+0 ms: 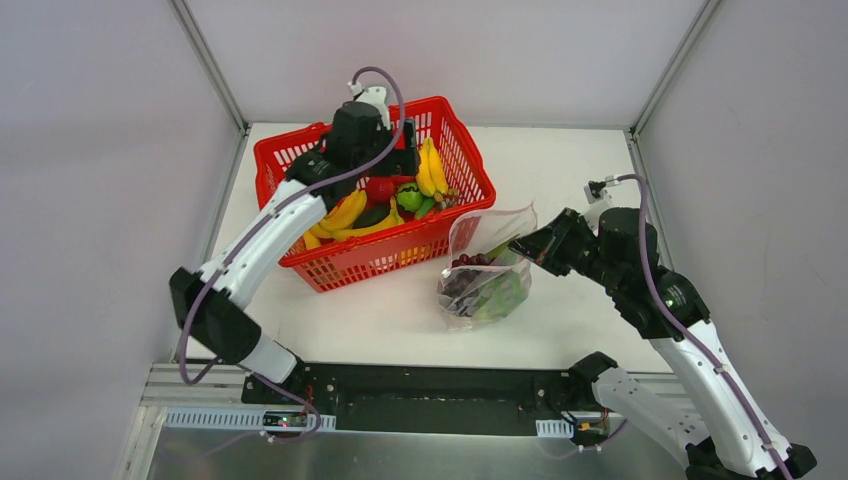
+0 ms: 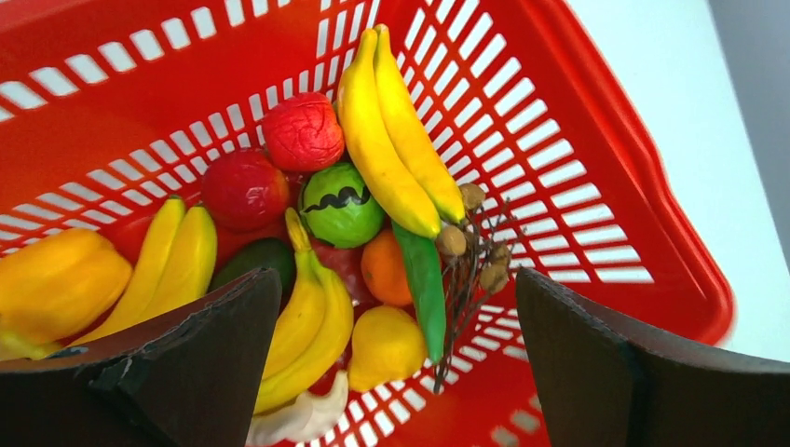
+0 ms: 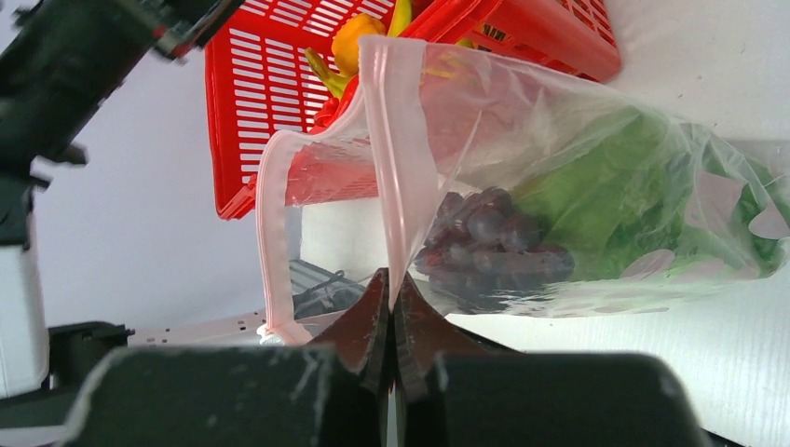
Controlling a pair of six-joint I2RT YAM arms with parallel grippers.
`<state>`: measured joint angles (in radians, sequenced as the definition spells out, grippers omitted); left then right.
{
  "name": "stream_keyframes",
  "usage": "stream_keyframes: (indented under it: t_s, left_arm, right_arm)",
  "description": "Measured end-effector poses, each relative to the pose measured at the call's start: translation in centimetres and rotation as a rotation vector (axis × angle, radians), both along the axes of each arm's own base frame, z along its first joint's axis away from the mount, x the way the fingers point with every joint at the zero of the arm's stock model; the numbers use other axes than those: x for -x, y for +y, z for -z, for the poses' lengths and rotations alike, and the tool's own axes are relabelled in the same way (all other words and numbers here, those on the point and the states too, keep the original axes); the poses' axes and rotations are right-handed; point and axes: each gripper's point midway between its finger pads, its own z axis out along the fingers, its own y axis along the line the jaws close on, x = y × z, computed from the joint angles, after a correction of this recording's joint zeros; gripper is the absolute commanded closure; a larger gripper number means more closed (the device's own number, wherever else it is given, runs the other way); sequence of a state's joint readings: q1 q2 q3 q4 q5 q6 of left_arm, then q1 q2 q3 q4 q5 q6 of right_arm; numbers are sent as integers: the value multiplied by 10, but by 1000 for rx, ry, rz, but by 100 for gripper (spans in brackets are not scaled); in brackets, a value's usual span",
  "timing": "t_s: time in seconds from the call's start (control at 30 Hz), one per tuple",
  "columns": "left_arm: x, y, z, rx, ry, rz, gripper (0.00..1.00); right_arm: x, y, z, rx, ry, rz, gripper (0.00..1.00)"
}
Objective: Place the food in the zip-top bag and seal the zipper
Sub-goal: Pick up the fake fruit from the bin.
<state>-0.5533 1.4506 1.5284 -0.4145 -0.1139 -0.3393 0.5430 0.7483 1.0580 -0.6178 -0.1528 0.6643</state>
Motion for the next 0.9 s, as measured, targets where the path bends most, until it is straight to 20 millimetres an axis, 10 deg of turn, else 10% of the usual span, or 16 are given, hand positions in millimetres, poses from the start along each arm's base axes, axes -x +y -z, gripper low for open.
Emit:
stream_keyframes:
  t_s: [0.43,0.9]
  left_arm:
    - [-91,-36,113,28,185,-115,6]
    - [-127,8,148,102,143,-387,11]
  right_arm:
    - [-2,1,2,1,12,0,100]
    - [-1,1,2,2,12,0,99]
